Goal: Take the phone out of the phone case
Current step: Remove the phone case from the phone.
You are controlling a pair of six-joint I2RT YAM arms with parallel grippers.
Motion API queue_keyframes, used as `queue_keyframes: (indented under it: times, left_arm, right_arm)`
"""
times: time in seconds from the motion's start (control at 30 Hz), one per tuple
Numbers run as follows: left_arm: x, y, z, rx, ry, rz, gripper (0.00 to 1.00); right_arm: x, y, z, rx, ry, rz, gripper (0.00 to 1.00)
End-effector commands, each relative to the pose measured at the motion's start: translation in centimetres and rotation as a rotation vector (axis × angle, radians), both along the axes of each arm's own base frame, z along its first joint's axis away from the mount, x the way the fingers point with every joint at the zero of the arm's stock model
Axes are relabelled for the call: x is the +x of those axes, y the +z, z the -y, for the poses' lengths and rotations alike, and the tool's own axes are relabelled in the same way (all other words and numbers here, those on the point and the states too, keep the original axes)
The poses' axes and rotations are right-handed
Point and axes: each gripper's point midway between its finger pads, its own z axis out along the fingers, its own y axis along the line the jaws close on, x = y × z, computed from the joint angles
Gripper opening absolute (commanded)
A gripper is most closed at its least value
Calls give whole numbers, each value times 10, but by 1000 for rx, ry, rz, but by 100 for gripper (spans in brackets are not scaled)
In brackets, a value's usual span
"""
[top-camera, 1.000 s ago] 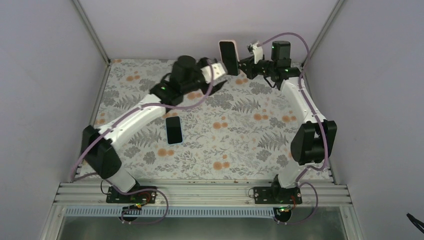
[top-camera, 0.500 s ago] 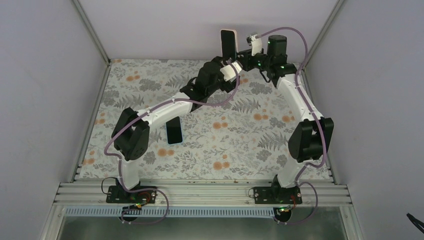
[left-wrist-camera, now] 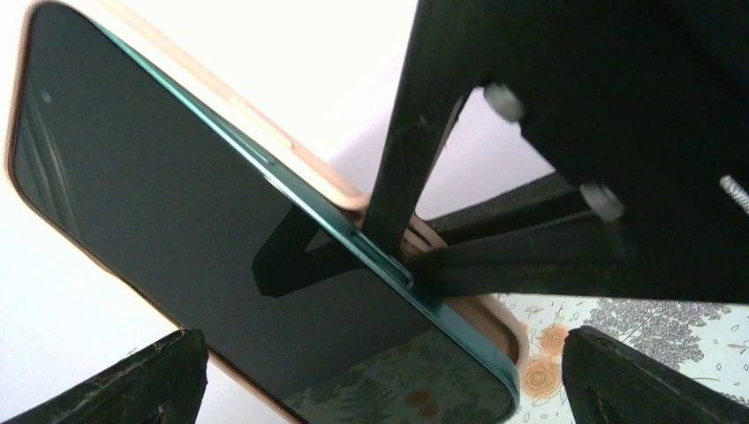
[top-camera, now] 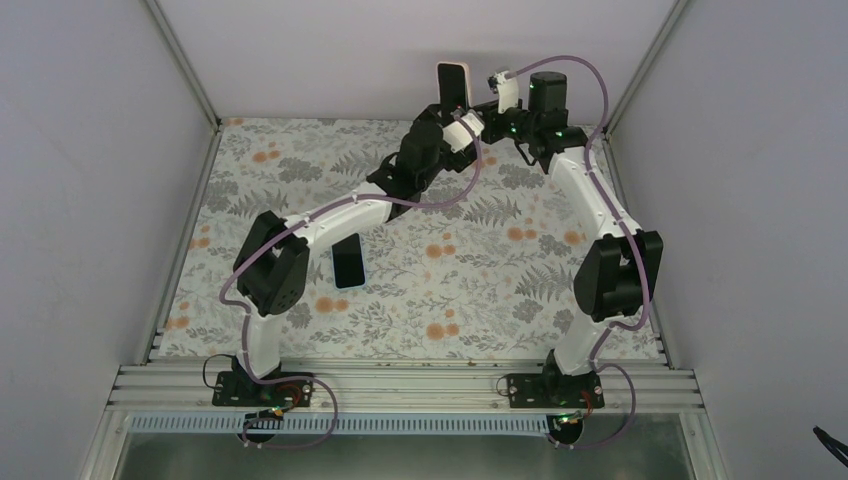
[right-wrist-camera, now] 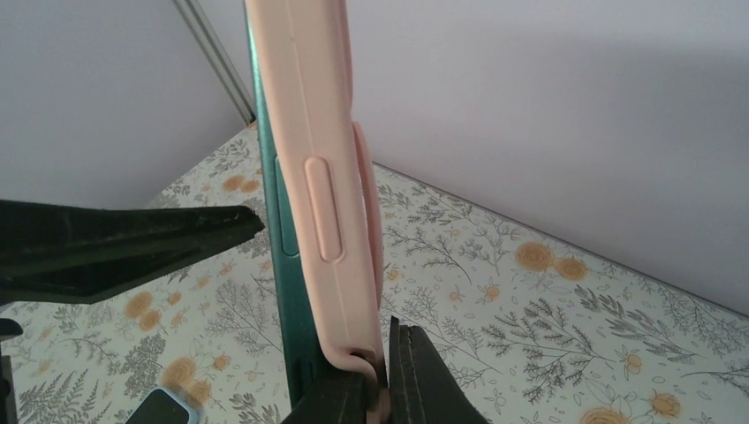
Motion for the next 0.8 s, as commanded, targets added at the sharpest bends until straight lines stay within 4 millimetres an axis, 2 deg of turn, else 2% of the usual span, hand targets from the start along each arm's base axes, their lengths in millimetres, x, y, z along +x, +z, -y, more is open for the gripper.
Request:
queue_keyframes:
  times: [0.0, 0.27, 0.4, 0.67, 0.77]
  left_arm:
    - [5, 7, -9, -16, 50, 43, 98]
    - [7, 20, -42, -60, 199, 116, 95]
    - [15, 29, -54, -85, 278, 160, 94]
    - [16, 26, -37, -99, 232, 130, 94]
    - [13, 34, -36, -111, 241, 135, 94]
  right_arm:
    - [0, 39, -5, 29, 3, 108, 3]
    - [-3, 35, -5, 24, 4, 104, 3]
    - [-5, 31, -13, 33, 32, 91, 3]
    - [-10, 30, -23, 36, 59, 88, 3]
    - [-7, 24, -24, 36, 62, 74, 3]
